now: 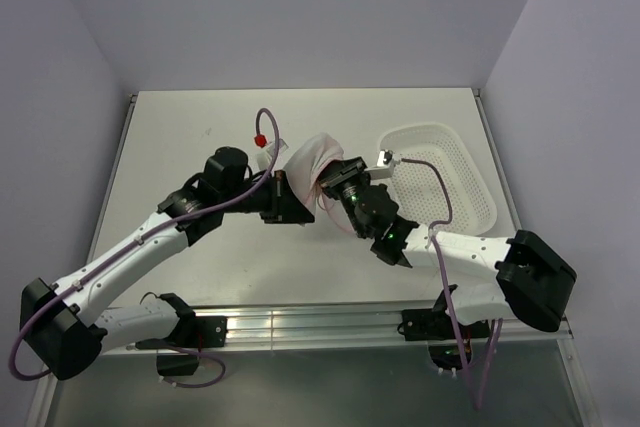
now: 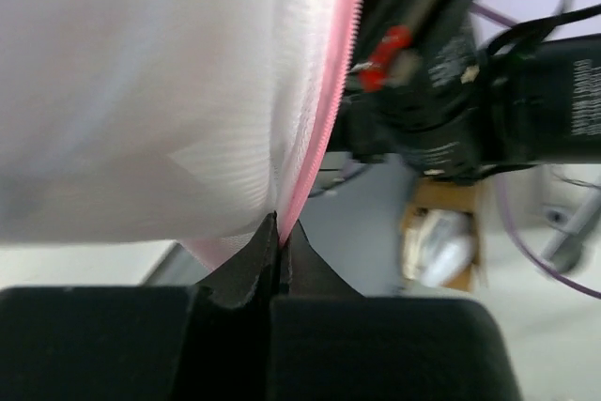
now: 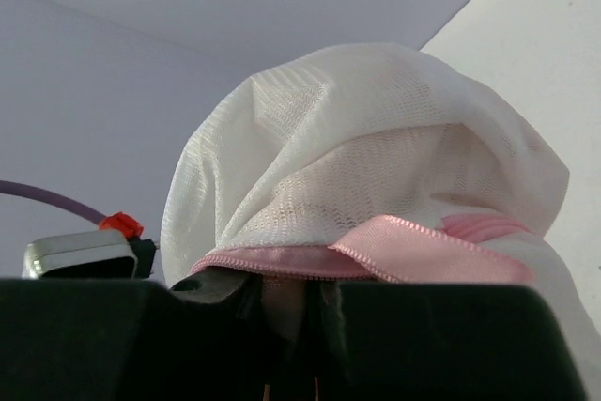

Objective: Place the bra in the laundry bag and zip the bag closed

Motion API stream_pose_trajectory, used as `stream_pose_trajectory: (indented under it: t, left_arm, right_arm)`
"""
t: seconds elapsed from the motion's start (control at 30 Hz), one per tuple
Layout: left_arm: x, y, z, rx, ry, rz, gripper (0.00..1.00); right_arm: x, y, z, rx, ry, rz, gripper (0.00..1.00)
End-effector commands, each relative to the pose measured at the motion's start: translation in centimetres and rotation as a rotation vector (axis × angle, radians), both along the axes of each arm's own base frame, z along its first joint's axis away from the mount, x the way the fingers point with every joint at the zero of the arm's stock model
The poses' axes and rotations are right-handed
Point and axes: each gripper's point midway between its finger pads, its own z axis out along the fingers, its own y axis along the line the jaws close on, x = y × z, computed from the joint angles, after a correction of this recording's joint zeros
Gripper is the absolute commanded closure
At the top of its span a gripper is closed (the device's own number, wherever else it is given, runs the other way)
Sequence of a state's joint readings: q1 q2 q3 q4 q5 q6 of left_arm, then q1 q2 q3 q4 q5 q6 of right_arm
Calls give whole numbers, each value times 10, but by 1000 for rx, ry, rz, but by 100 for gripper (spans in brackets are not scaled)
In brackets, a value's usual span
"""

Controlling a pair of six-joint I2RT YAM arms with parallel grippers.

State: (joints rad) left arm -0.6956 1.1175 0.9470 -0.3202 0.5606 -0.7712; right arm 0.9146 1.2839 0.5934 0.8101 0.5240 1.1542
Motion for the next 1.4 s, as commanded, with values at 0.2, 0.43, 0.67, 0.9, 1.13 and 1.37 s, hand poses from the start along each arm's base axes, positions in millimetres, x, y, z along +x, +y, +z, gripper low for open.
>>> stream_pose_trajectory:
  t: [0.2, 0.43, 0.67, 0.9, 1.13, 1.37]
  left_arm:
    - [-56, -13, 127, -504, 44, -271, 100]
    - [-40, 11, 155, -589, 1, -180, 100]
    - [-5, 36, 84, -454, 89, 31, 100]
    - [1, 51, -41, -213, 217, 200, 100]
    - [-28, 46, -104, -101, 284, 204, 100]
    - [-45, 23, -111, -49, 270, 161, 100]
  right_arm:
    - [14, -8, -4, -443, 79, -285, 100]
    - [7, -28, -59, -970, 256, -301, 100]
    - [-25, -56, -114, -1277, 370, -128, 100]
    - [-68, -83, -168, -1452, 469, 75, 100]
    - [-84, -81, -182, -1539, 492, 141, 100]
    - [-84, -56, -190, -1542, 492, 218, 98]
